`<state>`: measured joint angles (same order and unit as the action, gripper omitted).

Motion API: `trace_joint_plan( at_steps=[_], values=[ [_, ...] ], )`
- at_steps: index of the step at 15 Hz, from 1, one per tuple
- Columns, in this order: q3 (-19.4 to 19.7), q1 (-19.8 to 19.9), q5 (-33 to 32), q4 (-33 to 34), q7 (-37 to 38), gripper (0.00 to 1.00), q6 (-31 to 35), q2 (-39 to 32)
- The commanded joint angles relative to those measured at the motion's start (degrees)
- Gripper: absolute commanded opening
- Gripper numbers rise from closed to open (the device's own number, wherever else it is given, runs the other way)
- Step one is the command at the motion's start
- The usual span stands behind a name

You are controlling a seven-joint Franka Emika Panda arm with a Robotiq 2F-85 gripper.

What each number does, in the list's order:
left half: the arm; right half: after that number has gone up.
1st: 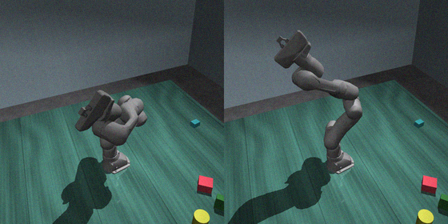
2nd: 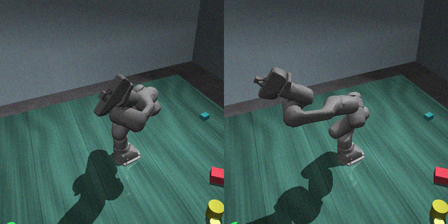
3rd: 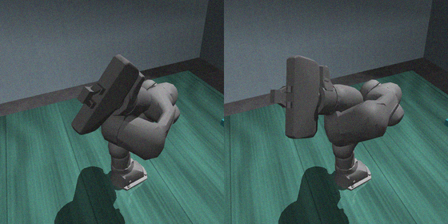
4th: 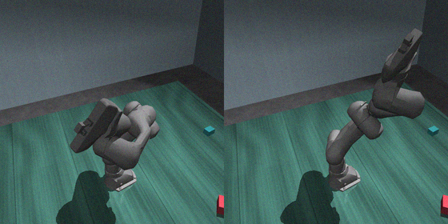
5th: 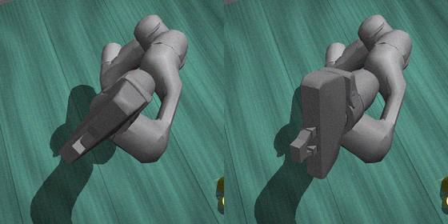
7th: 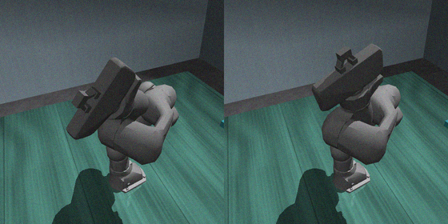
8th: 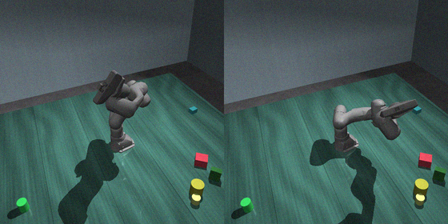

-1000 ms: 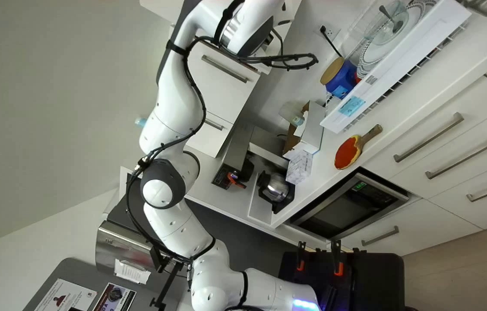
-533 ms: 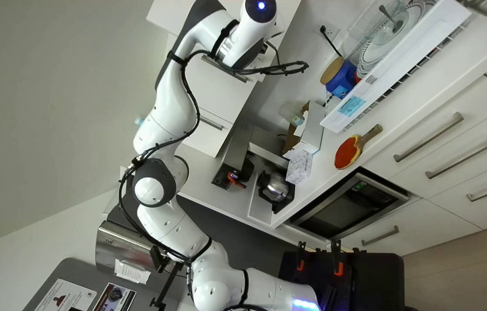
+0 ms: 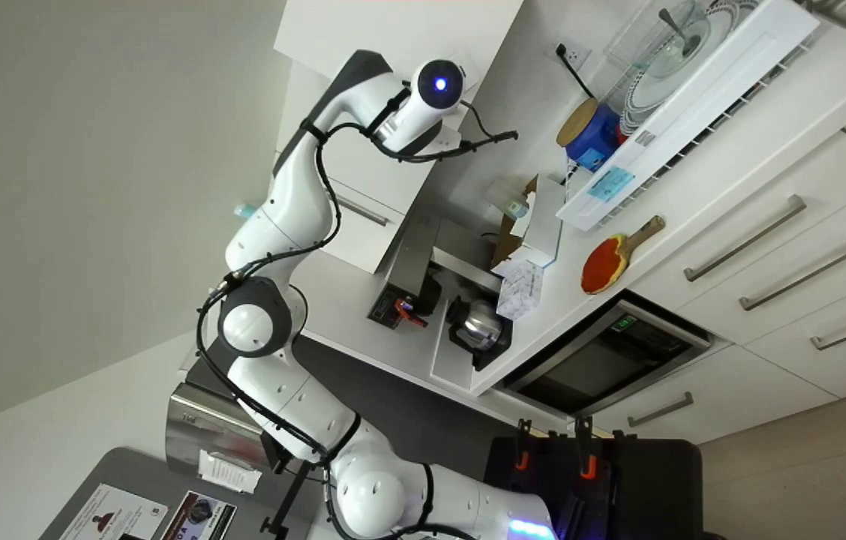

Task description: Remove the blue object from the bottom shelf, put it in the drawer and then close the drawer

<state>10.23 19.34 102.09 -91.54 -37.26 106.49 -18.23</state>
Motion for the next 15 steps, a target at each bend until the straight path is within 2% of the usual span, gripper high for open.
trace_joint_plan(
  at_steps=[1, 4, 7, 11, 15],
  values=[
    [-0.8, -5.2, 3.7, -2.9, -7.0, 0.00, 8.1, 2.2],
    [-1.4, -7.8, 7.1, -0.6, -10.7, 0.00, 15.0, 1.1],
    [-1.2, -9.0, 8.3, 0.2, -12.4, 0.00, 18.8, 1.1],
    [-0.4, -8.0, 7.4, -3.8, -12.3, 0.00, 17.5, 4.6],
    [1.4, -7.0, 0.0, -10.6, -8.6, 0.00, 16.4, 10.2]
  ],
)
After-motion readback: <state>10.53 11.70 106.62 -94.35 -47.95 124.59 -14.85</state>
